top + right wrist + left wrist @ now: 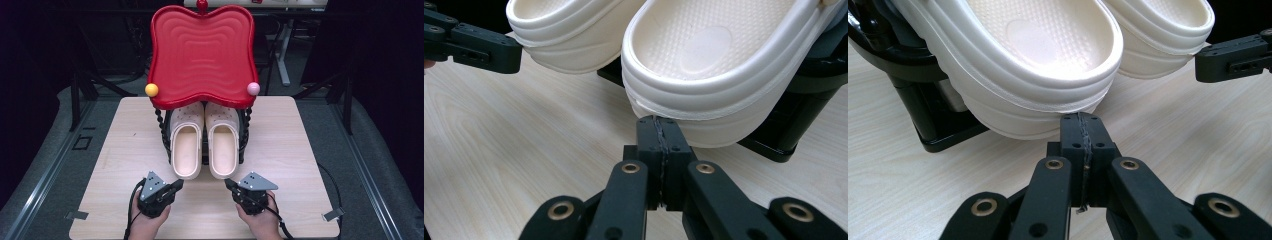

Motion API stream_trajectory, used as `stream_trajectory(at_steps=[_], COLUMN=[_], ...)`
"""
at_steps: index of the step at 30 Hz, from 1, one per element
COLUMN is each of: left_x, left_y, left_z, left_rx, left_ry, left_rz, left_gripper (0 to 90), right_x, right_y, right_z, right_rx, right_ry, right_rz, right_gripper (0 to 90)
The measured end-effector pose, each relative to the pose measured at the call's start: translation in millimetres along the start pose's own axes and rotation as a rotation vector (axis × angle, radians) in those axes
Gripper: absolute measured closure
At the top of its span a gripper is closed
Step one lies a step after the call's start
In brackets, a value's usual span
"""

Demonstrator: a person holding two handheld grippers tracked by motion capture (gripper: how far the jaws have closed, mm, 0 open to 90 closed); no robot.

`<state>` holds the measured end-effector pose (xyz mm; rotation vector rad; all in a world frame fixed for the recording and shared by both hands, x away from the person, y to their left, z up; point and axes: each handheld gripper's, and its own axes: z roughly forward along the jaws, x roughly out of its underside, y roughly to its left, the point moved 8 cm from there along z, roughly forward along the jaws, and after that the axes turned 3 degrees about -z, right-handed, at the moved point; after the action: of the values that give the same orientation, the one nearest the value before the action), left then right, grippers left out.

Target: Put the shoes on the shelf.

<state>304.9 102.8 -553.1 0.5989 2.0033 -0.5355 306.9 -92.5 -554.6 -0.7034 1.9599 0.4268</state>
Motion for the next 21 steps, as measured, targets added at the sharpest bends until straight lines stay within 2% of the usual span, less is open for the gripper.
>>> stream_trajectory(at_steps=[10,12,21], left_x=[-5.0,-8.2,-18.7], left_y=[2.2,4.2,18.8], left_z=[-2.2,-2.1,3.3], left_rx=[-0.006,-0.010,-0.029], left_ry=[0.005,-0.009,-0.005], left_rz=[-0.004,-0.004,-0.009], left_gripper=[89.7,89.7,89.7], right_x=[-6.0,-8.6,-16.8], right_y=[-0.5,-2.1,-10.6], right_z=[-2.2,-2.5,-1.5], right_rx=[0.003,0.009,0.036], right_ry=[-0.008,-0.014,-0.022], right_rz=[0.006,0.009,0.003], right_gripper=[89.7,89.7,89.7])
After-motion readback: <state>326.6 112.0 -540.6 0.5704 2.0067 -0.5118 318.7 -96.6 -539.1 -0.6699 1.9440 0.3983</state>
